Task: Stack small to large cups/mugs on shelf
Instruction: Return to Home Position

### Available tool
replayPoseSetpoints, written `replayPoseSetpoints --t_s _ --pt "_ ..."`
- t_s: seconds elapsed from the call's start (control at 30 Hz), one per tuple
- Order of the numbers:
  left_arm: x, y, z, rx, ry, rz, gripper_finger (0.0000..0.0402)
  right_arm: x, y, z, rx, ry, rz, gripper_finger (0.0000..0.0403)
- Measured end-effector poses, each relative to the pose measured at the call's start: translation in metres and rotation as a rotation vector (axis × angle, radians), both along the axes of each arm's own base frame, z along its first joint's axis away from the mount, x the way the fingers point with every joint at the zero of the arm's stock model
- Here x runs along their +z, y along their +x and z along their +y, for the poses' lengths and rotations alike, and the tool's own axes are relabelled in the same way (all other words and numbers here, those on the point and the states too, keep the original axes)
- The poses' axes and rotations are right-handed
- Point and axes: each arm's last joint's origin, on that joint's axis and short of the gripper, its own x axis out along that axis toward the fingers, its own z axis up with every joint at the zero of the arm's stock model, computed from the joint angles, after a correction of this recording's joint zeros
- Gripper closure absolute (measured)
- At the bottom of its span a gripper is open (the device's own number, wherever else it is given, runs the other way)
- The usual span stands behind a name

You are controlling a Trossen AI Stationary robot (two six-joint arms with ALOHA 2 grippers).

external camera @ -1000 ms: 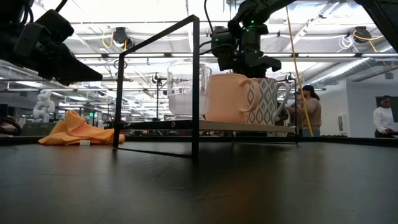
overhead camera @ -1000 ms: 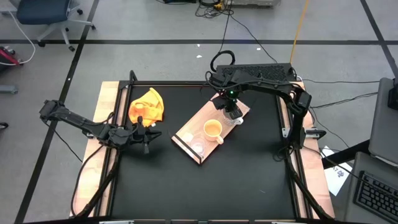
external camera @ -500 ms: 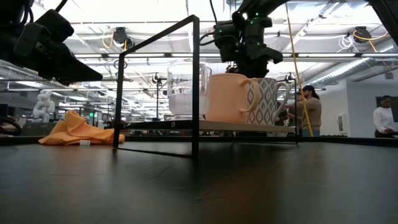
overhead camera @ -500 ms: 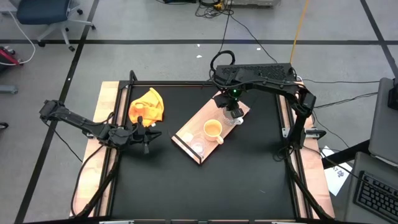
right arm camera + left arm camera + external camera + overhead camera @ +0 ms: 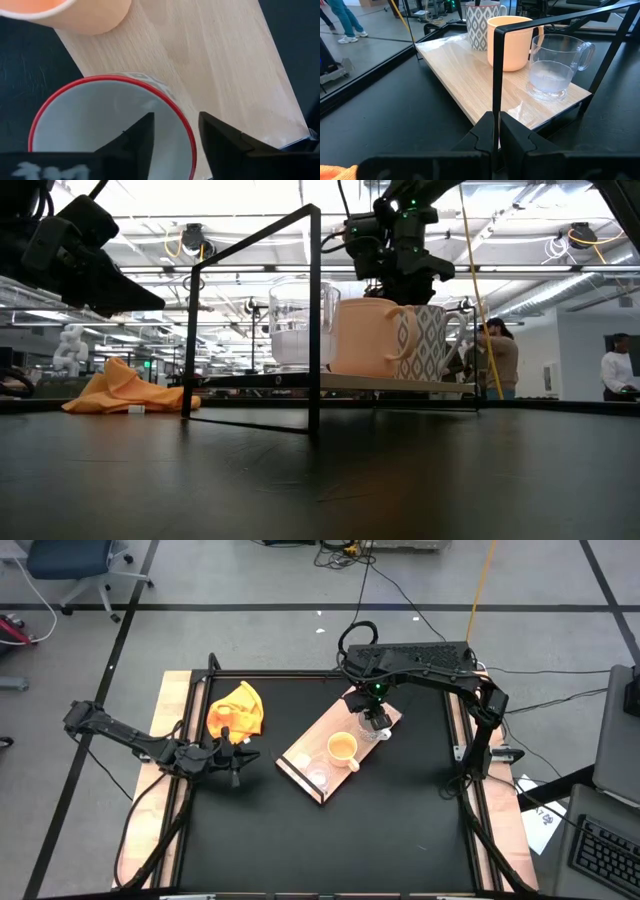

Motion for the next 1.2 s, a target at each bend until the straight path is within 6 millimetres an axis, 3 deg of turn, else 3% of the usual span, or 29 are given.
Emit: replayPoseSetpoints --t_s 0.57,0.93,1.2 --pt "0.000 0.000 0.000 0.000 0.001 0.000 0.0371 0.000 0.003 0.000 -0.035 -0.006 -0.021 0.0145" --pt "0.000 0.000 0.000 0.000 -0.002 0.000 0.0371 0.005 0.004 0.008 -0.012 -0.010 -0.030 0.0133" --pt "0.000 0.000 0.000 0.000 0.003 0.000 0.0371 0.035 -0.010 0.021 0.002 -0.044 -0.105 0.0133"
